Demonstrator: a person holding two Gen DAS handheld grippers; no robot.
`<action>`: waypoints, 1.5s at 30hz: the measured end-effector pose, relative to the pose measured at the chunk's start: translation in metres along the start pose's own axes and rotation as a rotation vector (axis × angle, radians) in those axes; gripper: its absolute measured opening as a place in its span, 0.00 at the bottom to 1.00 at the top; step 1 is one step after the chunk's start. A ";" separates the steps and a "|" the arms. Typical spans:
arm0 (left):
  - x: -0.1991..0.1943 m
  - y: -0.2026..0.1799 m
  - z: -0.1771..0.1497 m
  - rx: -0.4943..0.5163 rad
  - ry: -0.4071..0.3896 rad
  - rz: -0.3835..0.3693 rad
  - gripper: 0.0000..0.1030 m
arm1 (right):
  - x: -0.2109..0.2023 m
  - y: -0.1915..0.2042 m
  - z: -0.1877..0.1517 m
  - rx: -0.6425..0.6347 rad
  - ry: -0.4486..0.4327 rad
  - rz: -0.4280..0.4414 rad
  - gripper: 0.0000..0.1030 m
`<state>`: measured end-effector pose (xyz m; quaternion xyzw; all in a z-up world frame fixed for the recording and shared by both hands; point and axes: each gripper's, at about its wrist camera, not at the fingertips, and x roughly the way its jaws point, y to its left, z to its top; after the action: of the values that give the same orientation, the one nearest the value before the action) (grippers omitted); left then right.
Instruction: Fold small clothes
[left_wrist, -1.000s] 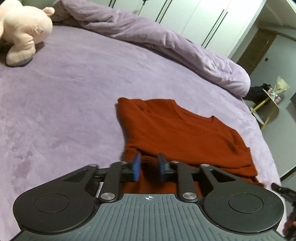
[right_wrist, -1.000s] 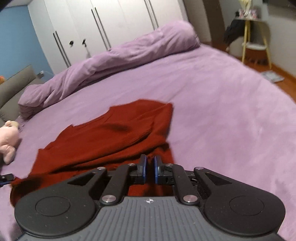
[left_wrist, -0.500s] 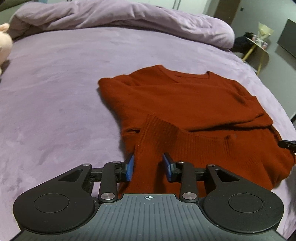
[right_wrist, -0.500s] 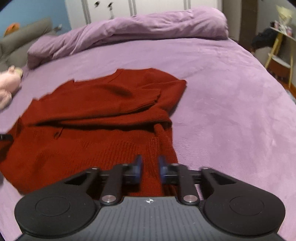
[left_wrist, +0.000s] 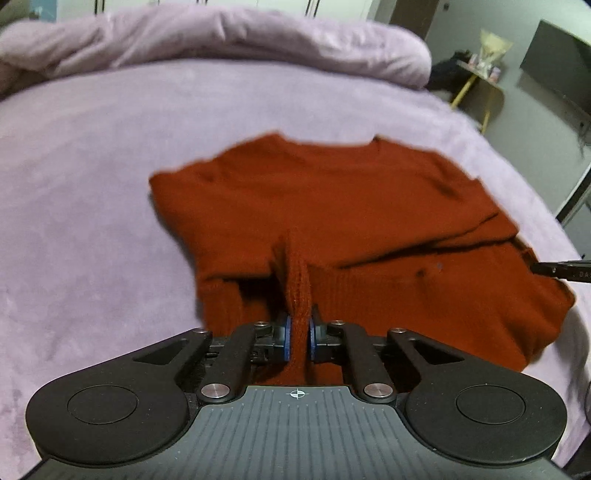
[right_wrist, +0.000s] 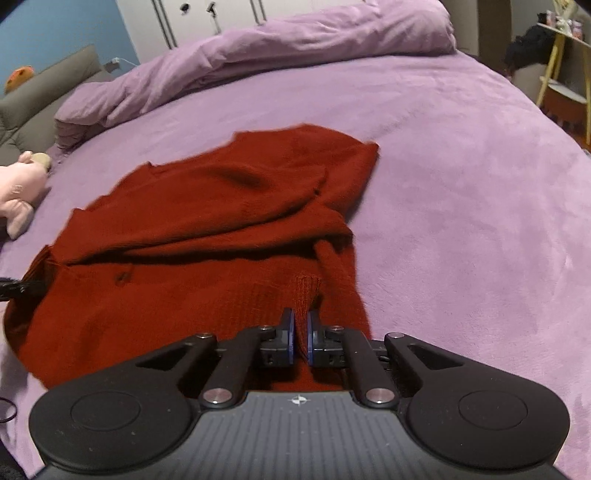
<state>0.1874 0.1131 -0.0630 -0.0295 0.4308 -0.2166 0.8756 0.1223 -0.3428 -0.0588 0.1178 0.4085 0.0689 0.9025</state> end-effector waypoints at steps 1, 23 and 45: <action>-0.009 0.000 0.003 -0.017 -0.029 -0.012 0.10 | -0.009 0.002 0.004 0.007 -0.033 0.026 0.05; 0.040 0.043 0.039 -0.196 -0.034 0.050 0.41 | 0.078 0.002 0.070 -0.032 -0.032 -0.079 0.24; 0.005 0.019 0.108 -0.072 -0.280 0.159 0.10 | 0.051 0.027 0.131 -0.138 -0.298 -0.241 0.05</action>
<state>0.2796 0.1140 -0.0039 -0.0565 0.3129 -0.1247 0.9399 0.2540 -0.3265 -0.0044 0.0150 0.2758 -0.0302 0.9606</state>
